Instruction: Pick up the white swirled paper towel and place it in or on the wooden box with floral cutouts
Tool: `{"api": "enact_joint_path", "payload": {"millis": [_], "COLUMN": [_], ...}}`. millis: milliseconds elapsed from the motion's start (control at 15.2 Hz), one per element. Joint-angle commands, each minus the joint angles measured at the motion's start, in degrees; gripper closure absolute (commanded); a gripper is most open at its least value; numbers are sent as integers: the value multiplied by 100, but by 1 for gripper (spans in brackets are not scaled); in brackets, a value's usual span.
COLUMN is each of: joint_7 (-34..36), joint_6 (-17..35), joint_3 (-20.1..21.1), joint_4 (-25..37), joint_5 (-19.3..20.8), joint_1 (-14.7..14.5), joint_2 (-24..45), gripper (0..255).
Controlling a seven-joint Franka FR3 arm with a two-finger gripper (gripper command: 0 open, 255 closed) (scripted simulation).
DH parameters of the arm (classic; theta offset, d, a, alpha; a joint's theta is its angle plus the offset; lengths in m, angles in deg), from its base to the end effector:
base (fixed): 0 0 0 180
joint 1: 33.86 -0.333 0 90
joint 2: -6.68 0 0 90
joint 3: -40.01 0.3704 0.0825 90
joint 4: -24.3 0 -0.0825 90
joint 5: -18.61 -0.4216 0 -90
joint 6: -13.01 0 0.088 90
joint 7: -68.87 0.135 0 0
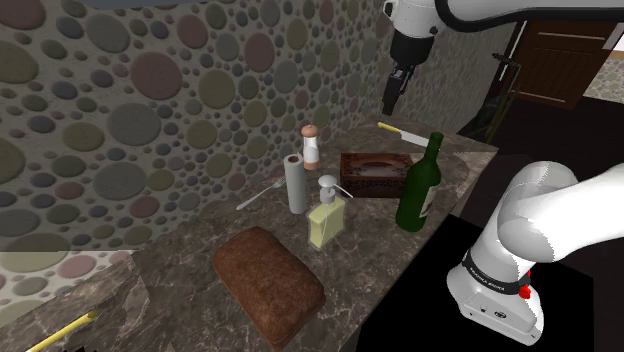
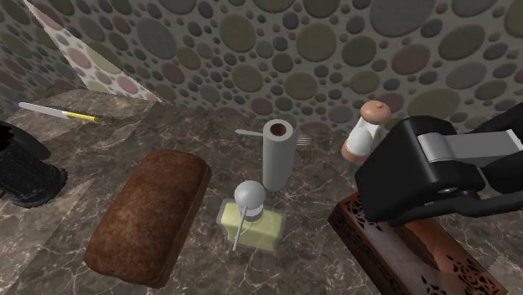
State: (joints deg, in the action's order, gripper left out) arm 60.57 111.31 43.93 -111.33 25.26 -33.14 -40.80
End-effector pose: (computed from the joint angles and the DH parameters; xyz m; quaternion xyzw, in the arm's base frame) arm 0.3120 0.0112 0.6236 0.9882 0.0940 0.0829 0.0877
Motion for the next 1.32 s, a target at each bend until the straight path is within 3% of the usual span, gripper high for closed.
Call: {"api": "enact_joint_path", "payload": {"millis": [0,660,1254], "joint_7": [0,1130,2103], "joint_6": [0,1648,2940], "joint_3": [0,533,994], "joint_4": [0,-152,408], "joint_5": [0,-508,-627], "joint_1": [0,-29,11], "joint_2": [0,1476,3241], "gripper": [0,0,0]}}
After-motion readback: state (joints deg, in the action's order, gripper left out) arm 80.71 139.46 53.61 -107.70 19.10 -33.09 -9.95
